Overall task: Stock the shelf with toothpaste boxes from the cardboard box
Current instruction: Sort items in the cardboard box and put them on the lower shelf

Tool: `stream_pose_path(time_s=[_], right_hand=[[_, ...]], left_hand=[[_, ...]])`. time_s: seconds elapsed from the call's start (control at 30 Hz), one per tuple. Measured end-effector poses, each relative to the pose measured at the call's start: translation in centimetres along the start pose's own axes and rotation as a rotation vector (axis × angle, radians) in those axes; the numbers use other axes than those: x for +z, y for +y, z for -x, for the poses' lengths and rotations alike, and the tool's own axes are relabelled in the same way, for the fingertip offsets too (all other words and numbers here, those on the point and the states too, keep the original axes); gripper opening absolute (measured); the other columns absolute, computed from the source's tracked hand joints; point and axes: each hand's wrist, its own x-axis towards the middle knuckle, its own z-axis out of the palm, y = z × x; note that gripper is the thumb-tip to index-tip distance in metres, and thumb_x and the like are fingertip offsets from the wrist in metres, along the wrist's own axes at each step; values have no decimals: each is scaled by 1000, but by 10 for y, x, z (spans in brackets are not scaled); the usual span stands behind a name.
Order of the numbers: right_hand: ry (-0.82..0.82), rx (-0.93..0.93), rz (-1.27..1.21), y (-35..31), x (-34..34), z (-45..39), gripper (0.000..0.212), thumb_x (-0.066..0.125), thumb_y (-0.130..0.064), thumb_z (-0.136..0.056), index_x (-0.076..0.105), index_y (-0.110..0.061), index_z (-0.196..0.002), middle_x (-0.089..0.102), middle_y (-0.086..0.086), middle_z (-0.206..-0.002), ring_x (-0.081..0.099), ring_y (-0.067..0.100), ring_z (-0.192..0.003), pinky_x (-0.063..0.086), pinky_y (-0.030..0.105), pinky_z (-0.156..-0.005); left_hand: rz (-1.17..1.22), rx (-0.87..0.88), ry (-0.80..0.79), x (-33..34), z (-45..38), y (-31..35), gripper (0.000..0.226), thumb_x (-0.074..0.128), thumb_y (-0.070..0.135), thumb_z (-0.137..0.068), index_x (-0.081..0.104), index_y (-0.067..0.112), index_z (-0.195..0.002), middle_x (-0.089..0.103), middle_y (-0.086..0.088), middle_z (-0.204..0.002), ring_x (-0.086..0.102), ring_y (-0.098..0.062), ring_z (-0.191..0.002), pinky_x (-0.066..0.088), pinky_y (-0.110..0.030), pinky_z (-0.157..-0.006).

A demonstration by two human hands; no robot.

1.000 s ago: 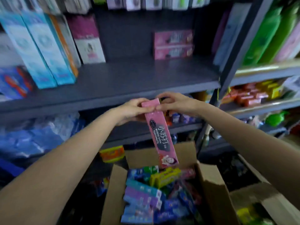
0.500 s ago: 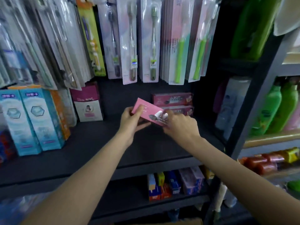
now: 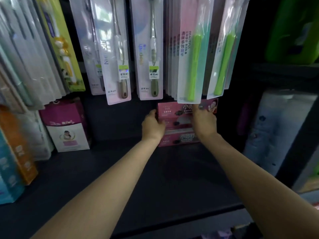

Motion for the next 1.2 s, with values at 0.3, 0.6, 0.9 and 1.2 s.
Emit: stream_pose_path(time_s=[0.3, 0.6, 0.9, 1.2], right_hand=[[11, -22, -208, -11, 35, -21, 65, 44, 4, -86, 18, 0, -145, 31, 23, -141, 31, 37, -130, 40, 43, -96], [-115, -62, -327, -27, 39, 33, 77, 48, 4, -85, 10, -14, -150, 23, 18, -141, 33, 35, -127, 40, 41, -100], [75, -453, -459, -34, -19, 205, 31, 48, 5, -82, 57, 5, -112, 53, 23, -112, 51, 34, -95, 43, 35, -80], [-462, -496, -380, -9, 33, 417, 26, 38, -9, -85, 62, -1, -90, 59, 15, -91, 48, 29, -83, 49, 42, -69]], left_hand=[[68, -85, -286, 5, -22, -7, 58, 59, 12, -86, 35, 24, -137, 52, -1, -125, 51, -17, -111, 42, -29, -94], [-32, -188, -172, 7, -1, -1, 53, 55, 13, -90, 33, 11, -138, 45, -11, -135, 48, -26, -119, 41, -30, -91], [-166, 490, -103, -51, 191, -43, 38, 48, -2, -81, 49, 3, -118, 49, -11, -117, 50, -18, -108, 41, -21, -92], [-469, 212, -747, -75, 380, -173, 39, 41, 12, -92, 39, 15, -131, 36, 0, -131, 45, -19, -109, 37, -24, -86]])
